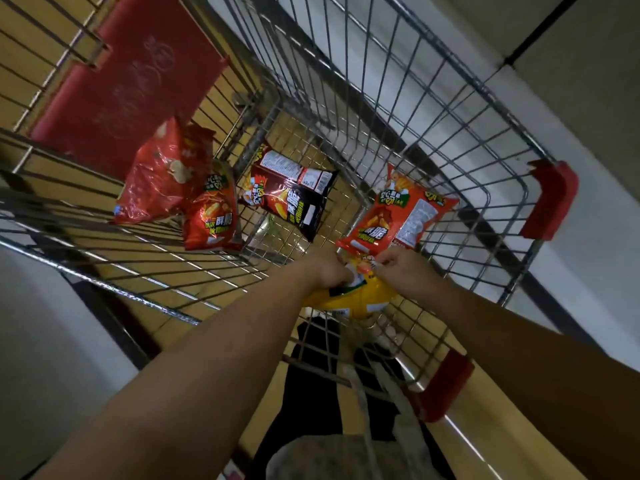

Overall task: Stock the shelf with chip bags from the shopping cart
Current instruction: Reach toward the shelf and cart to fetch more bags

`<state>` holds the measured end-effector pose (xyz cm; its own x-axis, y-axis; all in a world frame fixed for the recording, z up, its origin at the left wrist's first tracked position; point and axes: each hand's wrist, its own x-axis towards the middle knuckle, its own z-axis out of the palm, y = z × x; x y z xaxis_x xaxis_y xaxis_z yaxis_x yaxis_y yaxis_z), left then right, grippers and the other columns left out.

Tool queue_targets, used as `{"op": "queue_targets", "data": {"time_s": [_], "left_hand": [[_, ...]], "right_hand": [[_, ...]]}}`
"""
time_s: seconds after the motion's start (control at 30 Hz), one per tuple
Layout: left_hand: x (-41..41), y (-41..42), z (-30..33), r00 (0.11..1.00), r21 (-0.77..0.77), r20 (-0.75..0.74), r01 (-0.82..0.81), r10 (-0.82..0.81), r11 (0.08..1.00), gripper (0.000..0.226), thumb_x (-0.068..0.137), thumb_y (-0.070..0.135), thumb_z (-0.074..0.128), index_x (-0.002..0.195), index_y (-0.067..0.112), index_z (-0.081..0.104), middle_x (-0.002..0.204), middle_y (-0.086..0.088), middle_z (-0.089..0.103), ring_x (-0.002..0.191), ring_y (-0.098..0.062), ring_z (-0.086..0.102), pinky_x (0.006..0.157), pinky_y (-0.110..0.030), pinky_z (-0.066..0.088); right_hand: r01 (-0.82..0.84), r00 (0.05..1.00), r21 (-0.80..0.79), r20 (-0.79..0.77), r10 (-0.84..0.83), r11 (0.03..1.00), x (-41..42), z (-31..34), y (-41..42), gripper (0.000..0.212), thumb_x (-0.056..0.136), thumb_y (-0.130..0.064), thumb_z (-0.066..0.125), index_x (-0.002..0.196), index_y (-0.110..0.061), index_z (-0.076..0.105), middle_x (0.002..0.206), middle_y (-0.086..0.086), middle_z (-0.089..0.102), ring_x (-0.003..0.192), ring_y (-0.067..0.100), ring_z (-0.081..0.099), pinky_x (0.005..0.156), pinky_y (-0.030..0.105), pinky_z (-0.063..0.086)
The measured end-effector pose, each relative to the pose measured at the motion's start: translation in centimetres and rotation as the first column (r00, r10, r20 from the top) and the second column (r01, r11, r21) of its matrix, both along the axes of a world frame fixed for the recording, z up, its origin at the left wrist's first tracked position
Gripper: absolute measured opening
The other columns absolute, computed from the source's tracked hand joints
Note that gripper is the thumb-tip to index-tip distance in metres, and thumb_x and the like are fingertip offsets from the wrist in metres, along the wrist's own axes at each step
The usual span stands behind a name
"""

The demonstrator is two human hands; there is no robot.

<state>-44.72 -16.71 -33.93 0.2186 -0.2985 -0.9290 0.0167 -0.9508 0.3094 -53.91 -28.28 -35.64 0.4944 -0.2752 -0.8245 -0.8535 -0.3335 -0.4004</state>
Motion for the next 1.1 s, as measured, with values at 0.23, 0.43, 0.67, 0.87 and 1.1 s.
{"op": "queue_targets", "data": {"time_s": [0.23,0.43,0.67,0.87,1.1], "left_hand": [[-0.2,0.0,-0.9,0.998,0.072,-0.058,0.004,0.001,0.997,0.041,0.101,0.029,0.042,0.134,0.004,0.048,0.135,-0.019,0.050,0.119,-0.031,0.050,0.095,-0.035,0.041],[0.6,0.1,-1.3,0.983,0.057,-0.026,-0.182,0.184,0.982,0.041,0.095,0.025,0.055,0.124,-0.003,0.056,0.125,-0.020,0.059,0.113,-0.031,0.057,0.094,-0.036,0.045],[3.3,0.5,1.1,0.861,0.128,-0.052,-0.498,0.507,0.858,0.027,0.096,0.035,0.051,0.101,0.009,0.056,0.085,-0.012,0.059,0.071,-0.023,0.056,0.067,-0.032,0.047],[4.3,1.7,2.5,0.622,0.149,-0.254,-0.731,0.740,0.666,0.064,0.087,0.066,0.045,0.097,0.005,0.063,0.084,-0.017,0.069,0.081,-0.033,0.067,0.070,-0.042,0.056],[3.4,0.7,2.2,0.585,-0.099,-0.324,-0.803,0.744,0.588,0.075,0.064,0.036,0.077,0.130,0.012,0.053,0.111,-0.014,0.070,0.094,-0.028,0.069,0.073,-0.037,0.058]], "right_hand": [[0.185,0.958,0.158,-0.249,-0.142,0.970,0.2,-0.7,0.7,0.052,0.090,-0.047,0.052,0.127,-0.011,0.048,0.114,0.015,0.055,0.099,0.033,0.056,0.084,0.042,0.052],[0.395,0.901,0.212,-0.277,-0.333,0.894,1.1,-0.6,1.1,0.049,0.087,-0.044,0.058,0.116,-0.006,0.050,0.106,0.019,0.060,0.089,0.037,0.063,0.070,0.046,0.057],[0.317,0.948,0.238,-0.063,-0.311,0.918,2.2,1.8,-0.1,0.027,0.088,-0.028,0.063,0.088,-0.003,0.056,0.085,0.013,0.057,0.073,0.026,0.059,0.060,0.035,0.056],[0.261,0.887,0.460,0.233,-0.399,0.849,1.4,4.1,-1.1,0.035,0.091,-0.016,0.057,0.126,-0.017,0.054,0.111,0.002,0.067,0.090,0.013,0.067,0.078,0.025,0.056],[0.330,0.848,0.404,0.270,-0.456,0.853,1.3,3.4,-2.1,0.061,0.083,0.005,0.061,0.138,-0.011,0.040,0.113,0.008,0.063,0.085,0.012,0.063,0.065,0.020,0.054]]}}
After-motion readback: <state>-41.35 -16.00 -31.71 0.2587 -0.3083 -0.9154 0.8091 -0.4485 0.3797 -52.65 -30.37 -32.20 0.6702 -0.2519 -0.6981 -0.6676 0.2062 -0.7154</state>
